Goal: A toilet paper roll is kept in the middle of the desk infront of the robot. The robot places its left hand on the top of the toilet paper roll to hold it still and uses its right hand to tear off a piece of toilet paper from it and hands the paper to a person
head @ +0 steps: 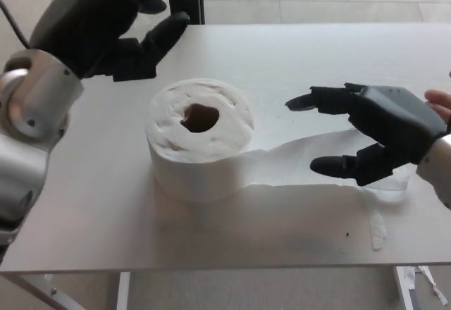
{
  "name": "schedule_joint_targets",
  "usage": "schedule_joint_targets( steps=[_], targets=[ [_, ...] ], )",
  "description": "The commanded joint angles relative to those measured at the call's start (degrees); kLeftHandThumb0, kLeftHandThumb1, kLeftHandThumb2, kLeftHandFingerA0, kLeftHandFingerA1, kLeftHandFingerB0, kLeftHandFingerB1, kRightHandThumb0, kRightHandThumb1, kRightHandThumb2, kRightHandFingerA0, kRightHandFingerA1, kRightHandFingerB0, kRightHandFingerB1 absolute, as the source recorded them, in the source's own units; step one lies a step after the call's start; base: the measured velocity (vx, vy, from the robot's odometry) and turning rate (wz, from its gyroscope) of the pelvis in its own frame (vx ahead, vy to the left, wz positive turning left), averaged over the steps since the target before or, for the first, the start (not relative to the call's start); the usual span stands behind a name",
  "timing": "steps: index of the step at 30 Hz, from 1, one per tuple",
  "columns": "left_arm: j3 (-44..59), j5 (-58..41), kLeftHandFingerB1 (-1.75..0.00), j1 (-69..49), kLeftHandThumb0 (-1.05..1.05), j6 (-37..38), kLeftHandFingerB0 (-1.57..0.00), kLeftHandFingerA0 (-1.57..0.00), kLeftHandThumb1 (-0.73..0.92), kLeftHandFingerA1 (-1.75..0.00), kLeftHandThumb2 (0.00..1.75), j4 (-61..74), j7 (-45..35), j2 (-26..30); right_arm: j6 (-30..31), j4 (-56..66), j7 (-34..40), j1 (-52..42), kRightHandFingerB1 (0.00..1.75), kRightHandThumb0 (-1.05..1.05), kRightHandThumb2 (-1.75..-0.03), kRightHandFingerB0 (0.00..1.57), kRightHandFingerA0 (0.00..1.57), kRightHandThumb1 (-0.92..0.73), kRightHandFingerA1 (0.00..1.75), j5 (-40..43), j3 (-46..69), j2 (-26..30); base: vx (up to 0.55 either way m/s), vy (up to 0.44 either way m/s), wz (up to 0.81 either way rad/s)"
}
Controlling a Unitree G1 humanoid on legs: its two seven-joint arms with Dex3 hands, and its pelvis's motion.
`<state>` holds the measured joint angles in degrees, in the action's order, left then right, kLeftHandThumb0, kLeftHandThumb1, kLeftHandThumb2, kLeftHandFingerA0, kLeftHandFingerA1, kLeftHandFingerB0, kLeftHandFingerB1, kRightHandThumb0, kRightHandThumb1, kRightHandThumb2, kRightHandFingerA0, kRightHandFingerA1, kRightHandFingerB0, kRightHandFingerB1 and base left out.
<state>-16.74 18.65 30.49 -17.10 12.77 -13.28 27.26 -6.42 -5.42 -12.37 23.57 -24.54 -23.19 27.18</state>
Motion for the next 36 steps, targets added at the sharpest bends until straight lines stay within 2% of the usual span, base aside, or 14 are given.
schedule_joint_targets(
  steps=[1, 6, 8, 9, 10, 15, 16, 18, 22, 23, 24, 28, 35, 36],
  targets=[
    [-9.1, 21.5, -0.54, 0.7, -0.76, -7.7, -0.40, -0.39, 0.66, -0.61, 1.06, 1.2, 3.8, -0.9, 3.4, 3.0, -3.0, 3.2, 0.37, -0.77, -0.62, 0.35, 0.25, -0.67, 0.48, -16.7, -7.6, 1.0, 0.00, 0.000, 0.00],
    [-12.0, 25.1, -0.42, -0.5, -0.72, -5.7, -0.48, -0.46, 0.79, -0.55, 0.64, -0.4, 4.8, 0.1, 3.8, 4.3, -1.9, 2.8, 0.48, -0.77, -0.91, 0.30, 0.22, -0.51, 0.55, -20.3, -9.2, 1.6, 0.00, 0.000, 0.00],
    [-13.3, 26.7, -0.53, -0.9, -0.76, -5.7, -0.37, -0.38, 0.69, -0.61, 1.09, -1.4, 4.5, 0.6, 4.2, 3.2, -1.7, 3.4, 0.37, -0.78, -0.61, 0.35, 0.24, -0.69, 0.49, -22.3, -10.5, 1.9, 0.00, 0.000, 0.00],
    [-14.0, 27.6, -0.40, -0.9, -0.74, -6.1, -0.43, -0.39, 0.83, -0.53, 0.65, -1.6, 3.5, 1.0, 4.8, 2.8, -1.6, 3.4, 0.38, -0.78, -0.61, 0.35, 0.25, -0.67, 0.50, -23.0, -10.9, 1.8, 0.00, 0.000, 0.00],
    [-14.5, 28.1, -0.52, -0.8, -0.70, -6.8, -0.31, -0.32, 0.66, -0.59, 1.08, -1.5, 2.1, 1.4, 5.4, 2.5, -1.4, 3.5, 0.38, -0.79, -0.61, 0.35, 0.24, -0.67, 0.50, -23.4, -11.2, 1.5, 0.00, 0.000, 0.00],
    [-16.3, 30.9, -0.53, -1.5, -0.74, -5.7, -0.38, -0.41, 0.68, -0.61, 1.07, -3.7, 4.2, 1.8, 9.3, 2.3, -3.9, 4.0, 0.38, -0.80, -0.61, 0.32, 0.22, -0.68, 0.49, -25.6, -13.0, 0.7, 0.00, 0.000, 0.00],
    [-16.4, 31.0, -0.41, -1.6, -0.72, -5.3, -0.47, -0.44, 0.81, -0.53, 0.64, -4.2, 4.8, 1.9, 9.5, 2.1, -3.9, 4.1, 0.39, -0.82, -0.61, 0.31, 0.23, -0.68, 0.49, -26.0, -13.2, 0.7, 0.00, 0.000, 0.00],
    [-16.6, 31.0, -0.55, -2.1, -0.66, -5.6, -0.38, -0.39, 0.63, -0.61, 1.04, -4.7, 4.4, 2.0, 10.6, 2.2, -3.7, 4.2, 0.39, -0.82, -0.61, 0.30, 0.26, -0.68, 0.50, -28.5, -14.2, 0.6, 0.00, 0.000, 0.00],
    [-17.1, 31.9, -0.40, -3.0, -0.69, -5.1, -0.43, -0.42, 0.83, -0.53, 0.65, -5.9, 4.9, 2.1, 12.5, 1.7, -3.8, 4.8, 0.36, -0.75, -0.62, 0.27, 0.31, -0.69, 0.49, -32.9, -16.1, 0.8, 0.00, 0.000, 0.00],
    [-17.2, 31.9, -0.55, -3.5, -0.65, -5.3, -0.37, -0.39, 0.65, -0.61, 1.05, -6.0, 4.7, 2.1, 13.4, 1.9, -4.0, 4.7, 0.46, -0.73, -0.93, 0.19, 0.29, -0.54, 0.56, -33.6, -16.2, 0.7, 0.00, 0.000, 0.00],
    [-17.2, 32.0, -0.40, -3.9, -0.69, -5.0, -0.42, -0.42, 0.82, -0.53, 0.65, -6.5, 5.6, 1.9, 14.1, 1.8, -3.7, 4.6, 0.34, -0.69, -0.61, 0.27, 0.37, -0.69, 0.50, -33.9, -16.2, 0.4, 0.00, 0.000, 0.00],
    [-17.4, 32.6, -0.40, -6.1, -0.67, -4.6, -0.42, -0.41, 0.82, -0.52, 0.65, -7.9, 6.9, 1.7, 14.8, -0.3, 5.2, 3.2, 0.43, -0.38, -0.65, 0.35, 0.80, -0.66, 1.59, -36.7, -16.4, -0.3, 0.00, 0.000, 0.00],
    [-17.3, 33.7, -0.56, -7.8, -0.59, -3.6, -0.37, -0.38, 0.64, -0.62, 1.06, -9.5, 8.9, 1.1, 16.0, -2.5, 14.1, 2.0, 0.60, -0.33, -0.91, 0.46, 1.18, -0.47, 1.33, -38.2, -15.4, -1.9, 0.00, 0.000, 0.00],
    [-17.2, 33.8, -0.56, -8.2, -0.64, -3.2, -0.39, -0.41, 0.67, -0.63, 1.06, -10.0, 9.9, 0.8, 15.6, -3.4, 16.8, 1.9, 0.48, -0.29, -0.62, 0.61, 0.89, -0.63, 1.70, -38.5, -15.2, -2.0, 0.00, 0.000, 0.00]
  ],
)
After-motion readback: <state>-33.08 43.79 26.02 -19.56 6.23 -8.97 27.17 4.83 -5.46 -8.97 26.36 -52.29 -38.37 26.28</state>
